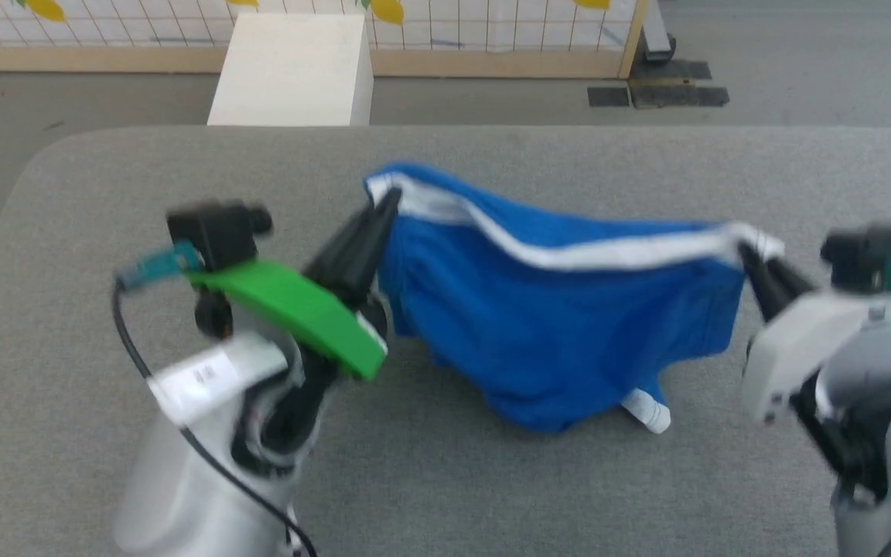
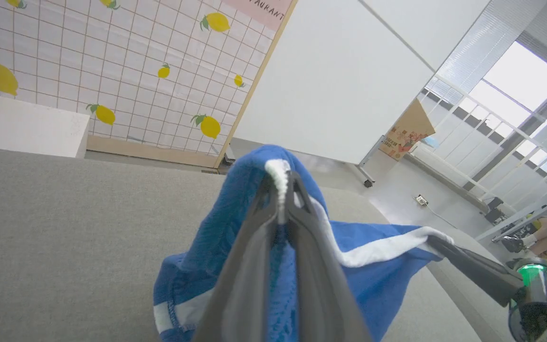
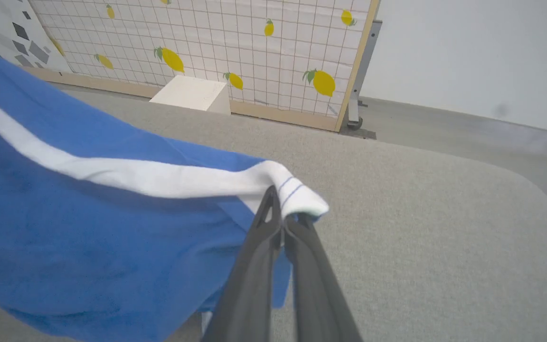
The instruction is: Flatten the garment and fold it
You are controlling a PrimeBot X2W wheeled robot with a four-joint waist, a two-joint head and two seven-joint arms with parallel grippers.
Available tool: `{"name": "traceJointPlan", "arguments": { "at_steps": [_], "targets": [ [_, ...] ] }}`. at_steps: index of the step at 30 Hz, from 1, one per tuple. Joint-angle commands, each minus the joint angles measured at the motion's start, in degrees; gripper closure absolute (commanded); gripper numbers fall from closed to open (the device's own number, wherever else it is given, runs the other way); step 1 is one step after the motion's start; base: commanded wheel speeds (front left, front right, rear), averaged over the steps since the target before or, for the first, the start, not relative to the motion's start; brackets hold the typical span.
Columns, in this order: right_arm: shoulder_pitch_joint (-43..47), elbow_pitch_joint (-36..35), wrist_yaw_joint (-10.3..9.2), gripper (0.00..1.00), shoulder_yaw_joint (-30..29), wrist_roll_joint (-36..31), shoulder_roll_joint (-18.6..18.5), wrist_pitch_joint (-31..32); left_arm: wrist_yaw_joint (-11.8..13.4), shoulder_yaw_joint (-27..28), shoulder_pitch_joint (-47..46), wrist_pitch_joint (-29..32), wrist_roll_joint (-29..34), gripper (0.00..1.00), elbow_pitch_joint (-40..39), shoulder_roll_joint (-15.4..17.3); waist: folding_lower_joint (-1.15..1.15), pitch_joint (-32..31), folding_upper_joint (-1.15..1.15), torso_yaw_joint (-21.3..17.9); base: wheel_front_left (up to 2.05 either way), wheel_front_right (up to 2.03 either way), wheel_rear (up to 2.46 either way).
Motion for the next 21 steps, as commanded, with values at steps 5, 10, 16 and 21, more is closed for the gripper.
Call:
{"name": "traceJointPlan", "arguments": {
  "at_steps": [5,10,16,21],
  "targets": [
    [-15.74,4.65,-0.09,1.00,3.52,1.22,-4.61,2.91,0.01,3.73,-13.43,3.87,-3.65,1.00,3.83,0.80,0.00,6.12,0.00,-1.39,0.00,0.00,0.00],
    [-31.28,11.78,-0.09,1.00,6.97,1.74,-6.81,2.02,0.60,6.30,-26.77,2.82,-0.82,1.00,10.17,3.25,0.00,11.96,0.00,-2.16,0.00,0.00,0.00],
    [-47.95,20.25,-0.09,1.00,7.52,-0.97,-5.70,-4.87,1.62,9.56,-40.17,-4.17,2.75,1.00,16.59,4.33,0.00,16.99,0.00,-2.83,0.00,0.00,0.00],
    [-57.69,25.25,-0.09,1.00,6.13,-4.45,-3.53,-13.11,0.89,12.97,-48.50,-12.47,2.82,1.00,20.56,3.91,0.00,19.19,0.00,-3.05,0.00,0.00,0.00]
  ]
}}
